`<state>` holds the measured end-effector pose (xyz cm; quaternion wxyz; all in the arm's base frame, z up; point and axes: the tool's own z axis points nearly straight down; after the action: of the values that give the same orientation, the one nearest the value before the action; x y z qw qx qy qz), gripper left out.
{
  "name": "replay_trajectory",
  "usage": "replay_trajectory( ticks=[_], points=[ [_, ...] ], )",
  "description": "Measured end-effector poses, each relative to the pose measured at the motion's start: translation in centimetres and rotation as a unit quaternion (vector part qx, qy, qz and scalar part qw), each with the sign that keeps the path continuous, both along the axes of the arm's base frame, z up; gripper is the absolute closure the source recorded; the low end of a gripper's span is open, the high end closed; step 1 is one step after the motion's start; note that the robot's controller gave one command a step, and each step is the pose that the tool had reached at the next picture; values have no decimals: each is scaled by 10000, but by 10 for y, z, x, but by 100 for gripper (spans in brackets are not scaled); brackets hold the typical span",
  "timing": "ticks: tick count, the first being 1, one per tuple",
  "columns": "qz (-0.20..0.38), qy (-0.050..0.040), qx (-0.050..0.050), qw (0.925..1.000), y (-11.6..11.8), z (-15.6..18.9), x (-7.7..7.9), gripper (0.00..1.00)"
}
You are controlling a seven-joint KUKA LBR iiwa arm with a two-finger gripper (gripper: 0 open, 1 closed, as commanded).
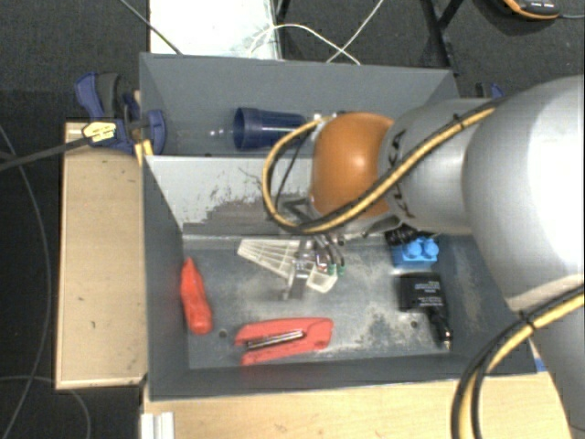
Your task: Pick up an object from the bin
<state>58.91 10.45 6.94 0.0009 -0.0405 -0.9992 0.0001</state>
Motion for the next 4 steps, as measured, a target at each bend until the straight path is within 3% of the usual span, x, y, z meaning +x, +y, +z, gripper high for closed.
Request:
replay_trajectory(
  ticks=[1, 2, 3, 4],
  points=[
    [-524, -62, 40, 9986, -10, 1, -9, 0],
    [-24, -37, 18, 10000, 1, 2, 1, 0],
    [-501, -69, 45, 9987, -9, 2, -8, 0],
    [-56, -52, 26, 10000, 0, 3, 2, 100]
  ],
)
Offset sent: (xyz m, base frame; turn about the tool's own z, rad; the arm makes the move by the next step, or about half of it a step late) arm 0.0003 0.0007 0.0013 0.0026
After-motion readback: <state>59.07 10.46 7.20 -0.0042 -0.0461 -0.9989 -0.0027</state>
